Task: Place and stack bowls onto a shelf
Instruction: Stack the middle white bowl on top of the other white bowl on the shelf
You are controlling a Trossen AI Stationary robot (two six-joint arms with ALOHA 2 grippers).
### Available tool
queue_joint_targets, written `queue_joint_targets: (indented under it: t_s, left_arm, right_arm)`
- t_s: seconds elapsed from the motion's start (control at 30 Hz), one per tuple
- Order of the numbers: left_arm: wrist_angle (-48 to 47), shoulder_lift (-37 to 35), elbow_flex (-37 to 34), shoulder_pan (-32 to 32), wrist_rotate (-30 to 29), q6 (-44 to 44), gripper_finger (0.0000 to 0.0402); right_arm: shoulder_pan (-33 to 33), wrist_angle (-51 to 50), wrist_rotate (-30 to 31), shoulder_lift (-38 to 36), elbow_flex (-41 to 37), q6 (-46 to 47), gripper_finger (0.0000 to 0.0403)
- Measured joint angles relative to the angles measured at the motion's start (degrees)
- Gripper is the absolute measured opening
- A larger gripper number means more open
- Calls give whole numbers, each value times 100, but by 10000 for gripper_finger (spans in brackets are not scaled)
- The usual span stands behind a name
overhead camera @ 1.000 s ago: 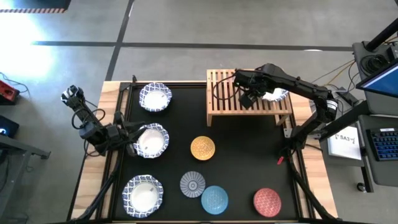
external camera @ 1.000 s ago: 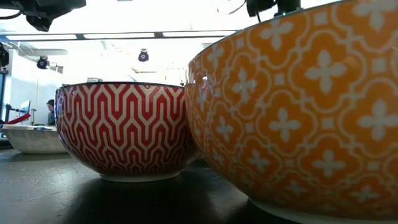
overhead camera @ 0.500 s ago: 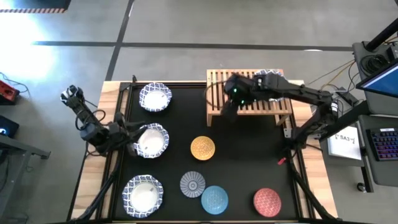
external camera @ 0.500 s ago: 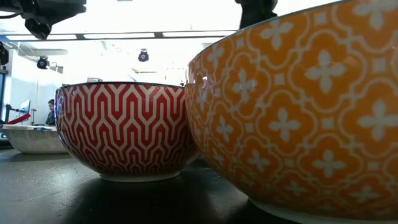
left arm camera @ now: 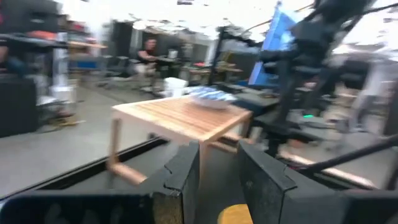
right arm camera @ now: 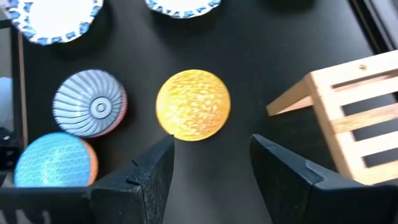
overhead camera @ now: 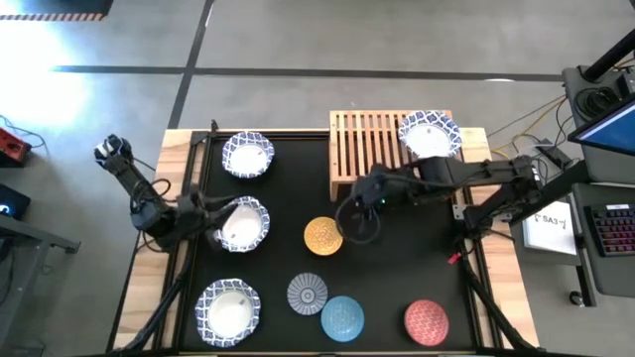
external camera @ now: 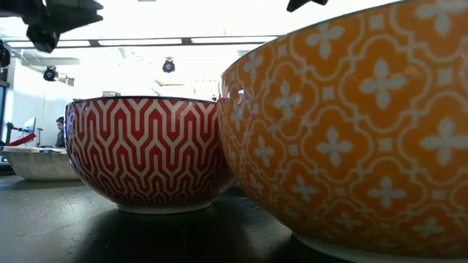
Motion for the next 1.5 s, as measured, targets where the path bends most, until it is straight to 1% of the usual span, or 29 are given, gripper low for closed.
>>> queue_joint_targets:
  t_s: [0.1, 0.2, 0.27, 0.33, 0.4, 0.47, 0.5, 0.57, 0.63, 0.7, 0.77, 0.83, 0.93, 1.0, 1.13, 1.27, 1.5]
  left_arm:
    - [-75, 266, 246, 40, 165, 25, 91]
    - [-480, 585, 559, 67, 184, -9, 91]
    - [-913, 805, 802, 96, 192, -197, 91]
    - [-1577, 1017, 1081, 137, 192, -608, 91]
    - [-2541, 1176, 1381, 200, 205, -1344, 91]
    - [-3885, 1318, 1735, 308, 298, -2423, 91]
    - [-4635, 1384, 1927, 388, 441, -3074, 91]
    - [-6130, 1551, 2318, 604, 948, -4388, 91]
    - [-7383, 1790, 2649, 900, 1481, -5580, 91]
    - [-8321, 2056, 2909, 1198, 2007, -6434, 91]
    - [-8918, 2322, 3109, 1469, 2528, -6924, 91]
    - [-9181, 2588, 3273, 1734, 3110, -7049, 91]
    - [-9237, 2954, 3480, 2051, 4039, -6851, 91]
    - [-9227, 3202, 3596, 2198, 4356, -6754, 91]
    - [-9231, 3737, 3717, 2288, 4524, -6912, 91]
    - [-9234, 4188, 3716, 2283, 4954, -7007, 91]
    - [-9688, 4809, 3696, 2285, 5098, -7496, 91]
  right_arm:
    - [148, -1, -1, 0, 0, 42, 199]
    - [229, -5, 23, 0, 0, 92, 199]
    - [261, -22, 89, 0, 0, 114, 199]
    - [265, -82, 154, -6, 0, 118, 199]
    - [258, -177, 163, -13, 0, 132, 199]
    - [258, -245, 167, -13, 0, 132, 199]
    - [258, -263, 167, -13, 0, 132, 199]
    - [258, -346, 167, -13, 0, 134, 199]
    - [258, -383, 167, -13, 0, 132, 199]
    - [258, -443, 240, -13, 0, 132, 199]
    - [258, -453, 357, -11, 0, 132, 199]
    - [258, -461, 431, -11, 0, 127, 199]
    - [258, -463, 455, -11, 0, 112, 199]
    - [258, -472, 456, -11, 0, 93, 199]
    - [258, -489, 466, -11, 0, 67, 199]
    - [258, -529, 468, -9, 0, 38, 199]
    - [258, -743, 486, -4, -2, 27, 199]
